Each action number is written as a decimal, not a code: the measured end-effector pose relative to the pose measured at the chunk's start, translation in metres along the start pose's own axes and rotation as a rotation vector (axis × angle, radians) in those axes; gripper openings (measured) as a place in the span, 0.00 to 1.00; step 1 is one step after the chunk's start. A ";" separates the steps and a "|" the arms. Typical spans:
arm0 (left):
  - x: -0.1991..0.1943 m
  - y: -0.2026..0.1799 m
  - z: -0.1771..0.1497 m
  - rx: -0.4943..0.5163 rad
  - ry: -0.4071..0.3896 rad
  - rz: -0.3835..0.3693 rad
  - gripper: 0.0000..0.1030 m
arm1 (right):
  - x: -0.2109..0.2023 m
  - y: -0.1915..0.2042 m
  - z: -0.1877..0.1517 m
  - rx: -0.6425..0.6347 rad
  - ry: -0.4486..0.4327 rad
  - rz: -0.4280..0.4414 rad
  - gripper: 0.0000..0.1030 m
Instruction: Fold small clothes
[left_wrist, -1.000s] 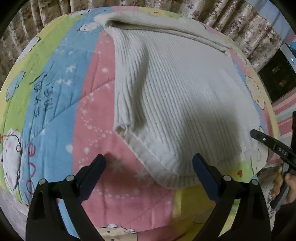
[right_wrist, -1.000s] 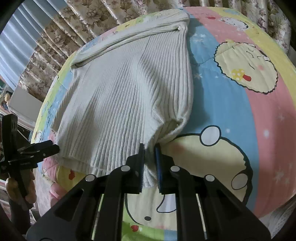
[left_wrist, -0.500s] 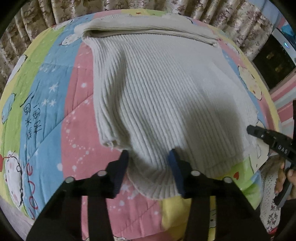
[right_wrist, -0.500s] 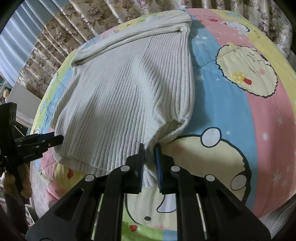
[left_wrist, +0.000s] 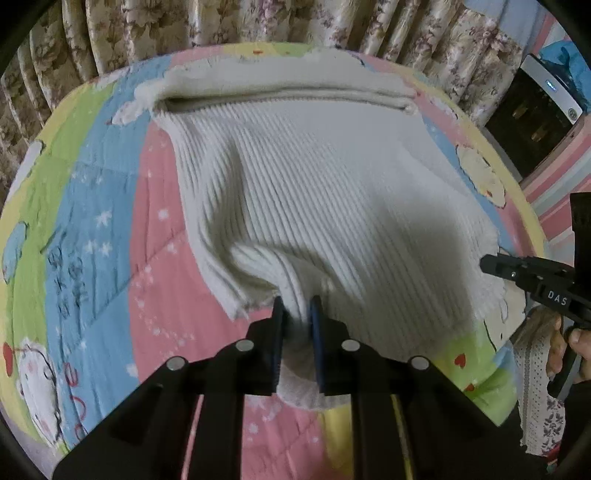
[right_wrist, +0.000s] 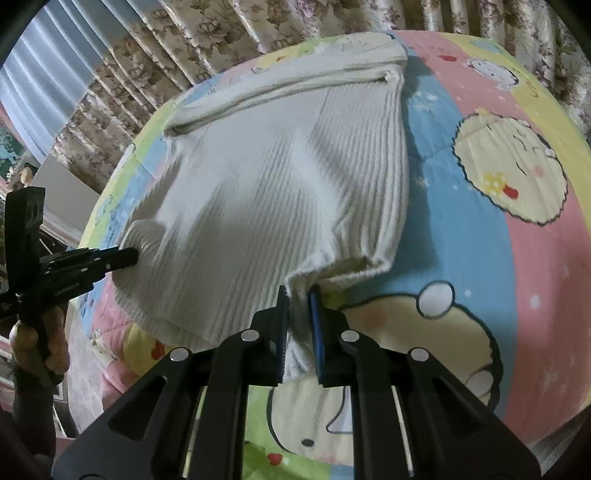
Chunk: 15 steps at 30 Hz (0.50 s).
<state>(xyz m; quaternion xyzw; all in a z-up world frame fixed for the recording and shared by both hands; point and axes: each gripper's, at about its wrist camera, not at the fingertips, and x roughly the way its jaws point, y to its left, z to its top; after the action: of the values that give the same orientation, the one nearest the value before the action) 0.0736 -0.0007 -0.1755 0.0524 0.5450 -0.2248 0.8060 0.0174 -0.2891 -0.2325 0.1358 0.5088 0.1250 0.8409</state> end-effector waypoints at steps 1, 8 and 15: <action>-0.001 0.000 0.003 0.006 -0.011 0.011 0.14 | 0.000 0.001 0.002 -0.001 -0.006 0.004 0.12; -0.005 -0.008 0.026 0.077 -0.098 0.102 0.14 | -0.005 0.007 0.020 -0.033 -0.078 0.005 0.12; -0.007 0.008 0.056 0.055 -0.162 0.125 0.14 | -0.008 0.008 0.057 -0.072 -0.176 -0.005 0.12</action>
<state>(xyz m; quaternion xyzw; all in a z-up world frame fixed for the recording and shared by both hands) 0.1230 -0.0096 -0.1477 0.0900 0.4674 -0.1922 0.8582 0.0635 -0.2901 -0.1973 0.1146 0.4283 0.1286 0.8871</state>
